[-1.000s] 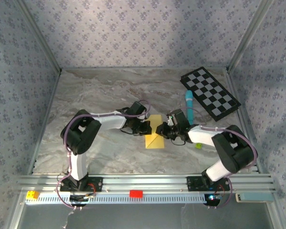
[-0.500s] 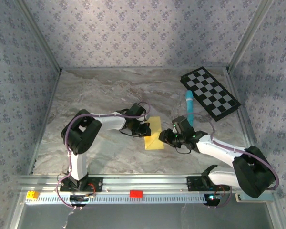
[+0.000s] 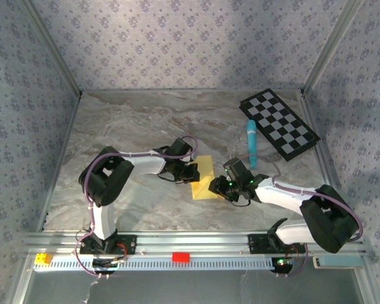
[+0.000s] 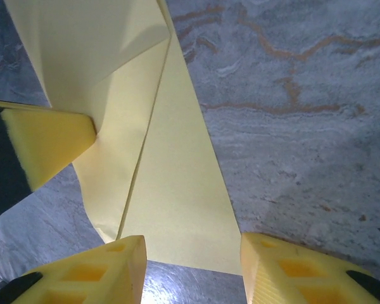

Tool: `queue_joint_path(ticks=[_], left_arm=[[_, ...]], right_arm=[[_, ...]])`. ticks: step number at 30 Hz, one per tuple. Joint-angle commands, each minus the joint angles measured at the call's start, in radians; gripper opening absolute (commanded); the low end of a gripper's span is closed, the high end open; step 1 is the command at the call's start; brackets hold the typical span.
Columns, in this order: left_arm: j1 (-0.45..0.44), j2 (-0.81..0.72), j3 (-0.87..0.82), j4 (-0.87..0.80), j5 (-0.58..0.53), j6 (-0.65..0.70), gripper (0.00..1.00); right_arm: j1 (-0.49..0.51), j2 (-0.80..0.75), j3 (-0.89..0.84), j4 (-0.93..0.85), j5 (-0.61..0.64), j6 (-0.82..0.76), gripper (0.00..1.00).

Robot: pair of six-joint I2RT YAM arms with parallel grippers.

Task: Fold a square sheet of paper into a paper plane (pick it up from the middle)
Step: Turn over the paper at the center of the table.

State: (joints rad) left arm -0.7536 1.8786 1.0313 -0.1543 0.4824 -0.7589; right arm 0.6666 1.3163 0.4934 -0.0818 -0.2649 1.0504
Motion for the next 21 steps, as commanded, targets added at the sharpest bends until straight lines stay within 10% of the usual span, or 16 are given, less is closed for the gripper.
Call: queue_joint_path(ticks=[1,21], left_arm=[[-0.004,-0.024,-0.015,-0.02,-0.013,-0.016,0.05],[-0.004,-0.018,-0.007,-0.018,-0.013,-0.027,0.05]], right_arm=[[0.007,0.026,0.009,0.02,0.005,0.023,0.45],[-0.009,0.107,0.002,0.124,-0.012,0.049,0.49]])
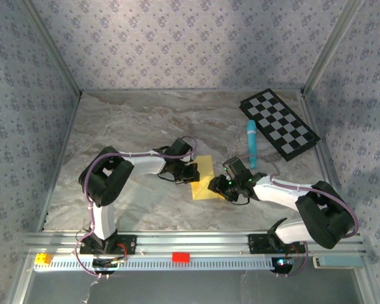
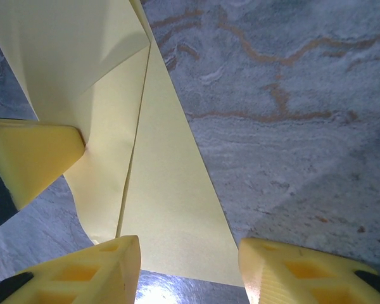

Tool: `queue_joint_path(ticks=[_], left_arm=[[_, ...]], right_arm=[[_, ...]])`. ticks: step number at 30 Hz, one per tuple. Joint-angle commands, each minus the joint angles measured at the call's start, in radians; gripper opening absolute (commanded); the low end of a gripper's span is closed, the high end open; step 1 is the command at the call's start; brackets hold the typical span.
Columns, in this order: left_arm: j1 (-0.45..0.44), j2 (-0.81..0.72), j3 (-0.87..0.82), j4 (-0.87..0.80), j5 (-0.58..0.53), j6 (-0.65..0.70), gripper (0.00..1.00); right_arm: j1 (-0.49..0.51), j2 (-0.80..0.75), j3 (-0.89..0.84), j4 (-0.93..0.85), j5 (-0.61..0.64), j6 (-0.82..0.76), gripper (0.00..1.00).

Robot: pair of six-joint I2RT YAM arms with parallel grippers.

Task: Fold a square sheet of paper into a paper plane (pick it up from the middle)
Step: Turn over the paper at the center of the table.

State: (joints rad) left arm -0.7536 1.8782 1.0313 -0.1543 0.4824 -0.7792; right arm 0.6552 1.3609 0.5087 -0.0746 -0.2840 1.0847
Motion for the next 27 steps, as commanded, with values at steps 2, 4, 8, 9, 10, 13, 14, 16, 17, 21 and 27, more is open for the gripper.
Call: queue_joint_path(ticks=[2,4,8,9,10,13,14,16,17,21,27], left_arm=[[-0.004,-0.017,-0.007,-0.017,-0.013,-0.009,0.05],[-0.003,-0.018,-0.007,-0.017,-0.013,-0.009,0.05],[-0.003,-0.023,-0.009,-0.02,-0.015,-0.008,0.05],[-0.003,-0.024,-0.007,-0.022,-0.015,-0.008,0.05],[-0.003,-0.024,-0.006,-0.024,-0.014,-0.006,0.05],[-0.003,-0.031,-0.007,-0.025,-0.019,-0.007,0.05],[-0.004,-0.031,-0.008,-0.025,-0.02,-0.007,0.05],[-0.002,-0.031,-0.006,-0.025,-0.019,-0.009,0.05],[-0.003,-0.032,-0.006,-0.025,-0.017,-0.009,0.05],[-0.003,-0.028,-0.003,-0.025,-0.019,-0.008,0.05],[-0.003,-0.03,-0.005,-0.026,-0.019,-0.008,0.05]], right_arm=[[-0.001,0.064,-0.012,0.124,0.0,0.014,0.49],[-0.001,0.06,-0.021,0.159,-0.01,0.013,0.49],[0.002,0.054,-0.01,0.153,-0.027,0.009,0.46],[0.006,0.047,-0.001,0.124,-0.02,0.004,0.45],[0.013,0.034,0.003,0.096,-0.006,-0.001,0.45],[0.03,-0.011,0.011,0.005,0.044,-0.007,0.46],[0.033,-0.023,0.011,-0.012,0.048,-0.01,0.46],[0.034,-0.037,0.007,-0.024,0.042,-0.013,0.47],[0.035,-0.034,0.009,-0.031,0.041,-0.012,0.47],[0.036,0.0,0.007,-0.016,0.034,-0.004,0.47],[0.047,0.046,0.026,0.093,-0.009,-0.011,0.45]])
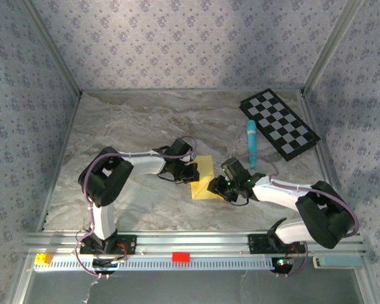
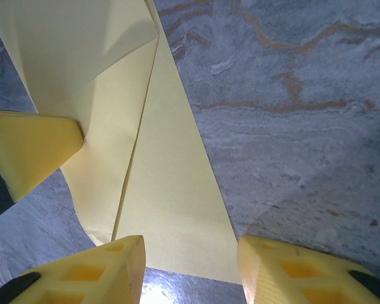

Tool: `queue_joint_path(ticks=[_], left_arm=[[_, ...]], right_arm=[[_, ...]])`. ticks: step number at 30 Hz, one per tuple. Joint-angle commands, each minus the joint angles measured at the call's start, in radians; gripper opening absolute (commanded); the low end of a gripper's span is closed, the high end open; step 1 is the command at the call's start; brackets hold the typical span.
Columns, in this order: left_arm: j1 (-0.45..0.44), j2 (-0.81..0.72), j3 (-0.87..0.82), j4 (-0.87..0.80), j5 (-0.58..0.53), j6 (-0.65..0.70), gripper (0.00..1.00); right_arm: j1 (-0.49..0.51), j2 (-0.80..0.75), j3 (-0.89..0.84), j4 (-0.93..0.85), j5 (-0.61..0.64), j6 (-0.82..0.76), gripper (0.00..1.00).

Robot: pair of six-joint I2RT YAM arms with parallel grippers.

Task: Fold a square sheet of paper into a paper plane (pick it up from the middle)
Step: Turn over the paper at the center of the table.

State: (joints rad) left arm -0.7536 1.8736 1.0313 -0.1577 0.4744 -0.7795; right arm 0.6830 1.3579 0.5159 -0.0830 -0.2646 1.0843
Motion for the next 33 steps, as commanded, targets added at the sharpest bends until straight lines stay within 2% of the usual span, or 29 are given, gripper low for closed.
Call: queue_joint_path(ticks=[1,10,17,33], left_arm=[[-0.001,-0.025,-0.005,-0.022,-0.012,-0.007,0.05],[-0.001,-0.024,-0.007,-0.028,-0.013,-0.005,0.05],[-0.002,-0.025,-0.01,-0.034,-0.02,-0.004,0.04],[0.0,-0.028,-0.009,-0.035,-0.025,-0.007,0.04]], right_arm=[[0.02,0.049,0.021,0.12,-0.028,-0.01,0.45],[-0.001,0.089,0.048,0.195,-0.035,-0.011,0.44],[-0.001,0.086,0.063,0.157,-0.027,-0.012,0.35],[-0.025,0.078,0.065,0.213,-0.032,-0.04,0.39]])
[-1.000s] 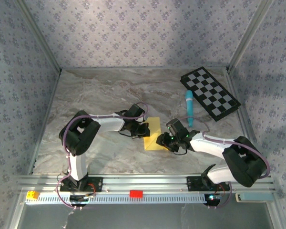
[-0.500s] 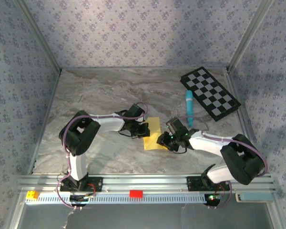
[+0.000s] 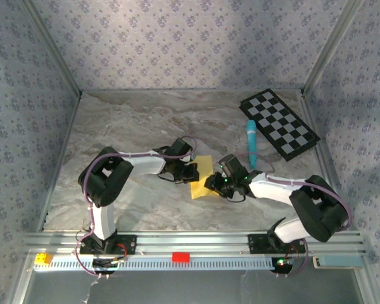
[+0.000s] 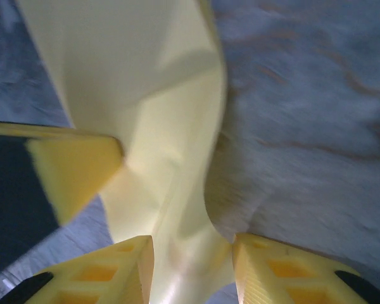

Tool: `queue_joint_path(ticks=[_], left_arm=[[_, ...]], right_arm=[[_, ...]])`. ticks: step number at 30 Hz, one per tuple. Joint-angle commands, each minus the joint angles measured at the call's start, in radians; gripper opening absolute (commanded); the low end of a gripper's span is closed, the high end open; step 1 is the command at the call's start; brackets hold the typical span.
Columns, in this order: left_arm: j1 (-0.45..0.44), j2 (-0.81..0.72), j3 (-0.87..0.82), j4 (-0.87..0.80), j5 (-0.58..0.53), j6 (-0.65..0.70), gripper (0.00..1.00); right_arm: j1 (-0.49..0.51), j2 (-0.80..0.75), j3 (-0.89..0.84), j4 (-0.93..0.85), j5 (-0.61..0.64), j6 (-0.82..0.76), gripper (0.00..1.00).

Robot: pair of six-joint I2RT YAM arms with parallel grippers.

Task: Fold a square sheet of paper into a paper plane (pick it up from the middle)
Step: Turn over the paper at the center of the table.

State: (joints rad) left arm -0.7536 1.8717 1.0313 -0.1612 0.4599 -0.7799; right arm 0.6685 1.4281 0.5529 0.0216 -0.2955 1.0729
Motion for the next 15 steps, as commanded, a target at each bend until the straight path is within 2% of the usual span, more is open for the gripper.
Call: queue_joint_path(ticks=[1,9,15], left_arm=[[-0.001,-0.026,-0.011,-0.03,-0.01,-0.007,0.04],[0.0,-0.032,-0.01,-0.027,-0.01,-0.011,0.04],[0.001,-0.037,-0.012,-0.03,-0.013,-0.012,0.04]], right_arm=[[-0.017,0.009,0.026,0.112,-0.003,-0.028,0.39],[-0.063,0.037,0.013,0.178,-0.046,-0.02,0.41],[-0.075,0.067,0.026,0.126,-0.042,0.007,0.41]])
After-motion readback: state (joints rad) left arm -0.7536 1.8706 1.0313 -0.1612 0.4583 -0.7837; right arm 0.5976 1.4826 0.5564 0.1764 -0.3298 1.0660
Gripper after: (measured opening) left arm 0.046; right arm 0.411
